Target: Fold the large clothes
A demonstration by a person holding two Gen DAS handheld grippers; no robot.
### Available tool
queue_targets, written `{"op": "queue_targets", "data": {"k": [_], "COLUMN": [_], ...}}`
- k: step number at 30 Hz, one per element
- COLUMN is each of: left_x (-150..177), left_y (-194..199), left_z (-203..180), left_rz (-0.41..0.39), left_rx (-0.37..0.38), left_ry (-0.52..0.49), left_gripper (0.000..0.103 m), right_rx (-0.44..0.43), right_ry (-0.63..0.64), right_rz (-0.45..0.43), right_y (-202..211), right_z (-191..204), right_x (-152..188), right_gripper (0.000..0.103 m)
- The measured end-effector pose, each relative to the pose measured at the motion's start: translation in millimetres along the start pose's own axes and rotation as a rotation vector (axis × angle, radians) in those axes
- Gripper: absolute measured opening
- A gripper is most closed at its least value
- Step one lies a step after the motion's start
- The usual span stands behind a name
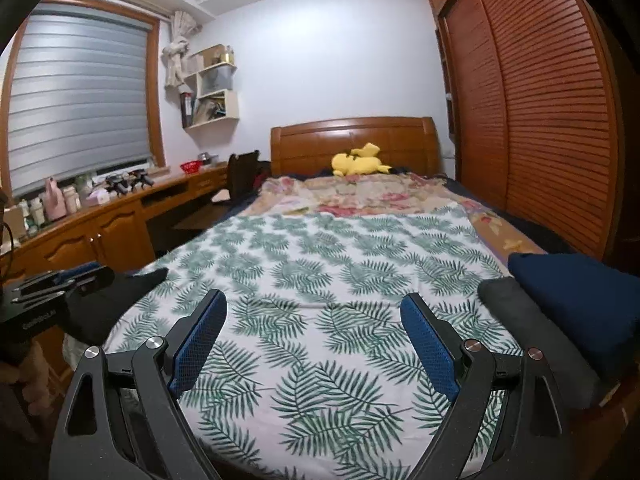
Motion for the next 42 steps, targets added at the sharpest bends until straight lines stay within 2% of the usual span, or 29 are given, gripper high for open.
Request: {"op": "queue_targets", "data": {"k": [42], "left_x": [1.2], "left_y": [15.1], "left_z": [-8.6], "left_rz": [-0.025], "left_rx": [0.000], "left_ry": [-0.010], "left_gripper": [0.031], "right_rx": [0.004], "right_ry": [-0.001], "right_rz": [-0.006], "right_y": [-0.4], "right_z": [7.8], "right_x": [-0.2], "right_gripper": [0.090]}}
Point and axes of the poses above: each gripper's, at about its wrist camera, not at the fingertips, and y roughly against the way its jaws point, z to its left, x to its underside, the point moved 7 cm from there along -y, roughly the way its jaws point, and after that the axes turned 11 degrees about y, right-handed, at the moved point
